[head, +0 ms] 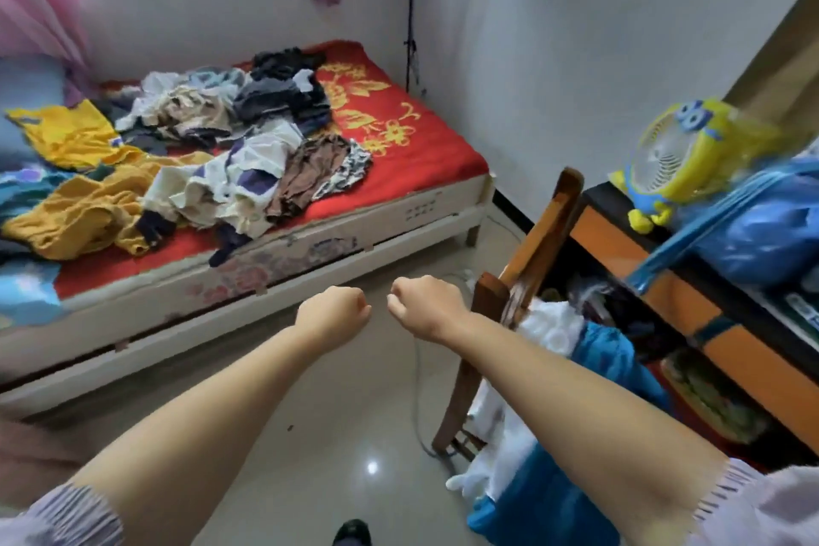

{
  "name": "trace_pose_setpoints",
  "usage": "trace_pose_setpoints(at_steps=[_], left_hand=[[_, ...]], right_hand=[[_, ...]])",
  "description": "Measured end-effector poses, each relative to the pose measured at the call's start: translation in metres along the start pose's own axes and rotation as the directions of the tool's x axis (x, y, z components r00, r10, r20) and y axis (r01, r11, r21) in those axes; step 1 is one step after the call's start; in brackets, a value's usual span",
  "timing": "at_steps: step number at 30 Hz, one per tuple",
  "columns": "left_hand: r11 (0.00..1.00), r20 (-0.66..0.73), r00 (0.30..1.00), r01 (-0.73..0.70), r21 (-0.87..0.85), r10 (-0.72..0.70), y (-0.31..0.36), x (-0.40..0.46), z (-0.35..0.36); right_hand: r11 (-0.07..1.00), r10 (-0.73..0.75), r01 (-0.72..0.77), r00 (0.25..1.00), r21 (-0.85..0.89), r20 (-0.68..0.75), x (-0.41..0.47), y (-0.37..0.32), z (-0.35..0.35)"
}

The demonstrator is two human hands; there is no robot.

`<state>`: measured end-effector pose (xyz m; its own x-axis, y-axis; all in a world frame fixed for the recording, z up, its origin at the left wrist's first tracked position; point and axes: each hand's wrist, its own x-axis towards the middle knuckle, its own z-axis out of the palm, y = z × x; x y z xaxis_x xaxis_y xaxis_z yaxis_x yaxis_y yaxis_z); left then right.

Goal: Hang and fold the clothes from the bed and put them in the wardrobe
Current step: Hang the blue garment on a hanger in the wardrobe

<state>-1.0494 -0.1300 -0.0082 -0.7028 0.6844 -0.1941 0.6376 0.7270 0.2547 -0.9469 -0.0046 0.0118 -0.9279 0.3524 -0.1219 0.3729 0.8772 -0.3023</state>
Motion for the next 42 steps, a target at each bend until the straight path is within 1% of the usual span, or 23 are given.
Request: trace_pose_setpoints(at_steps=[4, 7, 9, 11, 14, 19, 23, 26, 29, 34, 36, 38, 42], left_hand=[[0.97, 0.02, 0.969, -0.244, 0.002, 0.244, 0.076, 0.048, -0.017], [0.929, 0.011, 0.929, -0.368, -0.027, 0.369, 0.123, 0.063, -0.028], [0.889, 0.011, 0.889, -0.457, -0.027, 0.457, 0.145, 0.067, -0.03], [0.854, 0.015, 0.854, -0.519, -0.035, 0.52, 0.164, 0.069, -0.029], [0.804, 0.026, 0.806, -0.587, -0.096, 0.591, 0.192, 0.07, -0.027], [0.711, 0.048, 0.711, -0.696, -0.099, 0.702, 0.233, 0.063, -0.028], [0.689, 0.078, 0.685, -0.715, -0.12, 0.725, 0.245, 0.062, -0.022], [0.663, 0.102, 0.656, -0.74, -0.112, 0.748, 0.251, 0.063, -0.018], [0.635, 0.115, 0.626, -0.767, -0.087, 0.771, 0.268, 0.061, -0.009], [0.6, 0.249, 0.584, -0.8, 0.013, 0.773, 0.309, 0.046, 0.029], [0.616, 0.302, 0.592, -0.787, 0.019, 0.747, 0.324, 0.045, 0.053], [0.652, 0.365, 0.607, -0.758, -0.001, 0.706, 0.337, 0.048, 0.08], [0.764, 0.5, 0.641, -0.642, -0.067, 0.583, 0.364, 0.061, 0.143]], right_hand=[[0.983, 0.174, -0.161, 0.971, 0.09, -0.162, -0.01, 0.046, -0.04], [0.954, 0.296, -0.272, 0.923, 0.128, -0.245, -0.02, 0.075, -0.064], [0.924, 0.382, -0.351, 0.88, 0.154, -0.283, -0.03, 0.091, -0.074], [0.889, 0.458, -0.424, 0.833, 0.174, -0.311, -0.045, 0.106, -0.077], [0.829, 0.559, -0.522, 0.765, 0.201, -0.319, -0.068, 0.122, -0.074], [0.725, 0.686, -0.647, 0.65, 0.235, -0.326, -0.103, 0.14, -0.078], [0.669, 0.734, -0.707, 0.583, 0.228, -0.348, -0.117, 0.151, -0.079], [0.642, 0.758, -0.727, 0.558, 0.243, -0.338, -0.12, 0.16, -0.078], [0.595, 0.802, -0.756, 0.533, 0.273, -0.272, -0.124, 0.174, -0.071], [0.469, 0.882, -0.813, 0.454, 0.347, -0.129, -0.146, 0.22, -0.05], [0.431, 0.898, -0.823, 0.432, 0.371, -0.083, -0.154, 0.247, -0.04], [0.407, 0.908, -0.844, 0.417, 0.348, -0.05, -0.162, 0.277, -0.029], [0.412, 0.896, -0.869, 0.44, 0.275, 0.049, -0.176, 0.339, -0.002]])
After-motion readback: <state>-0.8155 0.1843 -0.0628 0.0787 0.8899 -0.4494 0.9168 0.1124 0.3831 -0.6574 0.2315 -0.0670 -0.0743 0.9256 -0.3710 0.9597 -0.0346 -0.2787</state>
